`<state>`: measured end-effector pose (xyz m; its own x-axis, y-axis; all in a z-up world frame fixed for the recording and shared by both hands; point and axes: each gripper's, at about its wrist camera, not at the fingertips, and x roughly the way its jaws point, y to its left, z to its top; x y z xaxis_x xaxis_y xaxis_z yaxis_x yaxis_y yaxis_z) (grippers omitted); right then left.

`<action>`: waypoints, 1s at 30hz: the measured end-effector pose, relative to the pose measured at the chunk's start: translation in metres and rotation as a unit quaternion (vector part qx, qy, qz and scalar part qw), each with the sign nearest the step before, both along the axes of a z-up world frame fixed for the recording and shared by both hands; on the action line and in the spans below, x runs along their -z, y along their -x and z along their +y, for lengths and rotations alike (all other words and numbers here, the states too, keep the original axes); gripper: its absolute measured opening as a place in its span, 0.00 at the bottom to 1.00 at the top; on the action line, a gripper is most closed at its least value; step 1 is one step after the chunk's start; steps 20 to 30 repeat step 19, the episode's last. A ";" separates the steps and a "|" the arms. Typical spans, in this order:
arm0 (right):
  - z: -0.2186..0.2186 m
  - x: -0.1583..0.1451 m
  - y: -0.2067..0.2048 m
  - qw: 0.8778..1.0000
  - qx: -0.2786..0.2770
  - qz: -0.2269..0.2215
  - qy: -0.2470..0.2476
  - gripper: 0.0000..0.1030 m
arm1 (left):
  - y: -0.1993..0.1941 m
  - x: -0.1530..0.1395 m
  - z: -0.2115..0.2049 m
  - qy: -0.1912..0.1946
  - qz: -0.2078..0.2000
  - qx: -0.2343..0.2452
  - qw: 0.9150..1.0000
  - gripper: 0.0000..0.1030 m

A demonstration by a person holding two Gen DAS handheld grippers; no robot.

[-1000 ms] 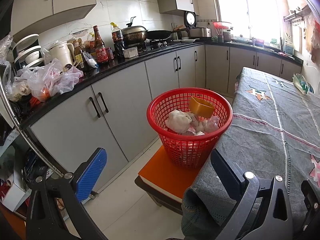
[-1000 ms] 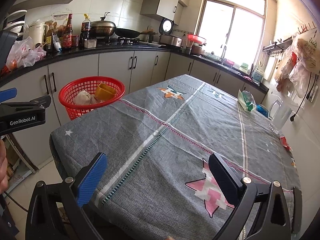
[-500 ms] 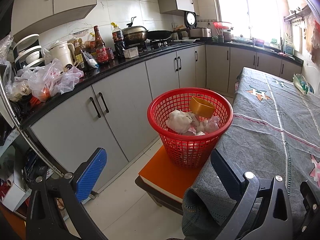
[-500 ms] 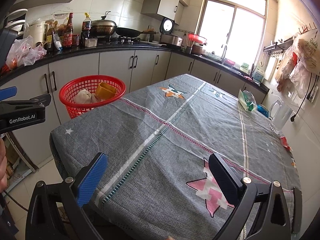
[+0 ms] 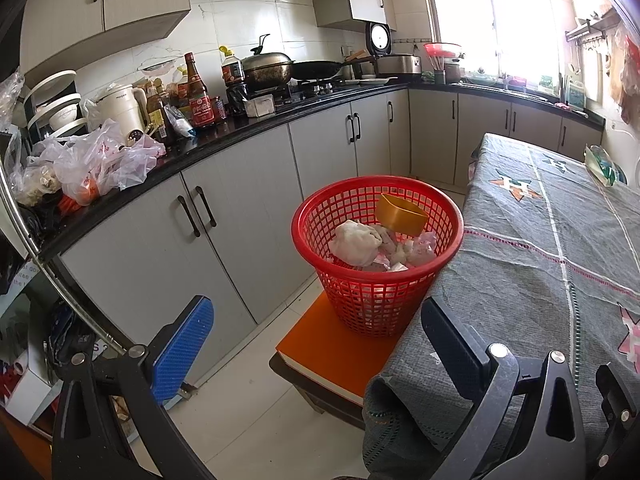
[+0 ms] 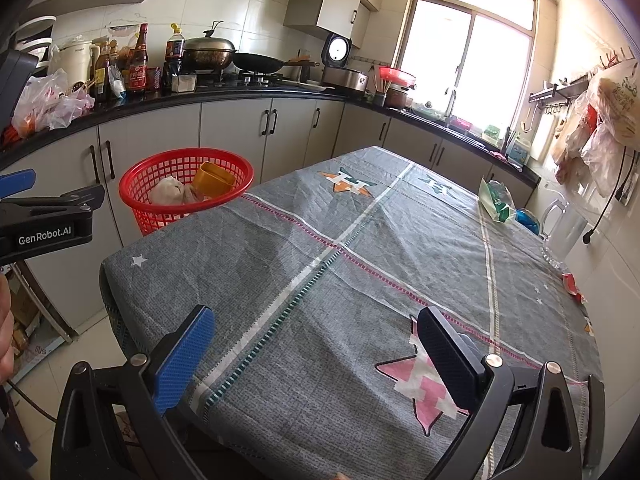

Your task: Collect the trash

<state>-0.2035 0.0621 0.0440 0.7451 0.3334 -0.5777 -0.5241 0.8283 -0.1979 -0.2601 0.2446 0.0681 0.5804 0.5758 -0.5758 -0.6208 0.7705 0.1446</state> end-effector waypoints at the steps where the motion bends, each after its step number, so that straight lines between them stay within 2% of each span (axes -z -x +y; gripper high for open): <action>1: 0.000 0.001 0.000 1.000 -0.001 0.000 0.001 1.00 | 0.000 0.000 0.000 0.000 0.000 0.001 1.000 1.00; 15: -0.009 0.003 -0.014 1.000 0.005 0.017 -0.011 1.00 | -0.020 -0.008 -0.014 -0.004 0.006 0.020 1.000 1.00; 17: -0.021 0.001 -0.024 0.999 0.019 0.023 -0.023 1.00 | -0.029 -0.010 -0.021 0.000 0.007 0.030 1.000 1.00; 19: -0.040 -0.002 -0.041 0.998 0.050 0.027 -0.032 1.00 | -0.049 -0.010 -0.040 -0.005 0.025 0.067 0.997 1.00; 30: -0.040 -0.002 -0.041 0.998 0.050 0.027 -0.032 1.00 | -0.049 -0.010 -0.040 -0.005 0.025 0.067 0.997 1.00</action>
